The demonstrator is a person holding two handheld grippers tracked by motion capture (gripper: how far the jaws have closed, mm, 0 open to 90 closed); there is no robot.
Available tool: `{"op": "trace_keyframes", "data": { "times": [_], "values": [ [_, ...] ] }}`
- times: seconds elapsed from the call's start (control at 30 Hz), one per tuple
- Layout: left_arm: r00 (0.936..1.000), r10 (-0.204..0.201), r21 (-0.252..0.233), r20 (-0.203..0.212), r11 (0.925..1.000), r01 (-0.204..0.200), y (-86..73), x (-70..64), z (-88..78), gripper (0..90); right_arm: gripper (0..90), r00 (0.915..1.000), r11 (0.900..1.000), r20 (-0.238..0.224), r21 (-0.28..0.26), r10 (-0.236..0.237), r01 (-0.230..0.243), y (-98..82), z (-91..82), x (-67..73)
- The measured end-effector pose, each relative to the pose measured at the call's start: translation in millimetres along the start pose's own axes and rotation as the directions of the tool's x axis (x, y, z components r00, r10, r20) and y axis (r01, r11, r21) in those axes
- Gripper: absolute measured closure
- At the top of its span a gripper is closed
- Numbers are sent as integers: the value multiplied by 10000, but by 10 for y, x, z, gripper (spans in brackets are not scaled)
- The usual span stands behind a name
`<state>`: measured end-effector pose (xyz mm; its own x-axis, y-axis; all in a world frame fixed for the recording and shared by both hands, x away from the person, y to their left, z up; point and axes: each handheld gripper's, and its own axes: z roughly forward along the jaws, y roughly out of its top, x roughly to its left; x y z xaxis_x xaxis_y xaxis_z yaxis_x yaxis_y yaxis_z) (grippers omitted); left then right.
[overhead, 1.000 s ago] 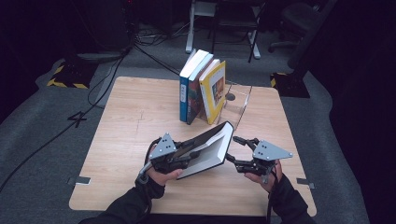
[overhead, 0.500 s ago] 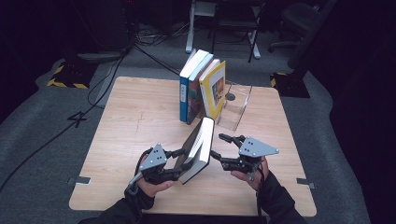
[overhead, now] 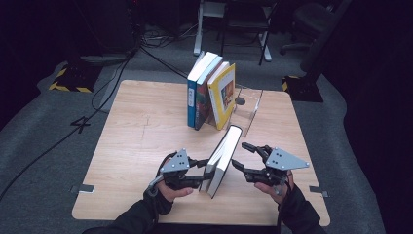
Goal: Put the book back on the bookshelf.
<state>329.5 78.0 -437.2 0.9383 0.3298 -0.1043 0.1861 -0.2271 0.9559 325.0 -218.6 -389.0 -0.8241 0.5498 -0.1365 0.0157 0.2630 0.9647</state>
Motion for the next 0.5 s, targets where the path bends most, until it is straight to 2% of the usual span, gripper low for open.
{"op": "trace_keyframes", "data": {
  "times": [0.1, 0.17, 0.2, 0.23, 0.3, 0.47, 0.5],
  "values": [
    [10000, 73, 3, 56, 10000, -73, 12, 4, 39, 553, 362, 9999, 10000, 161, 15, -11, 11, -16, -49, -7],
    [9992, 379, 151, 133, 9992, -381, 26, -2, 50, 541, 339, 9994, 10000, 333, 22, 25, -26, -45, -101, -1],
    [9993, 354, 167, 126, 9992, -356, 21, -13, 50, 527, 337, 9990, 10000, 438, 40, 26, -27, -59, -106, 5],
    [9994, 338, 176, -59, 9993, -337, 12, -30, 46, 494, 334, 9988, 10000, 495, 83, 17, -21, -74, -107, 12],
    [9988, 434, 361, -234, 9984, -426, -7, -64, 28, 416, 333, 9989, 9996, 462, 260, -65, 53, -125, -105, 16],
    [9965, 748, 959, -367, 9929, -710, -76, -172, -40, 358, 325, 9990, 9985, 445, 540, 45, -69, -213, -85, 26],
    [9954, 876, 1153, -386, 9899, -827, -92, -191, -37, 350, 325, 9990, 9985, 446, 539, 30, -54, -219, -83, 29]
  ]
}}
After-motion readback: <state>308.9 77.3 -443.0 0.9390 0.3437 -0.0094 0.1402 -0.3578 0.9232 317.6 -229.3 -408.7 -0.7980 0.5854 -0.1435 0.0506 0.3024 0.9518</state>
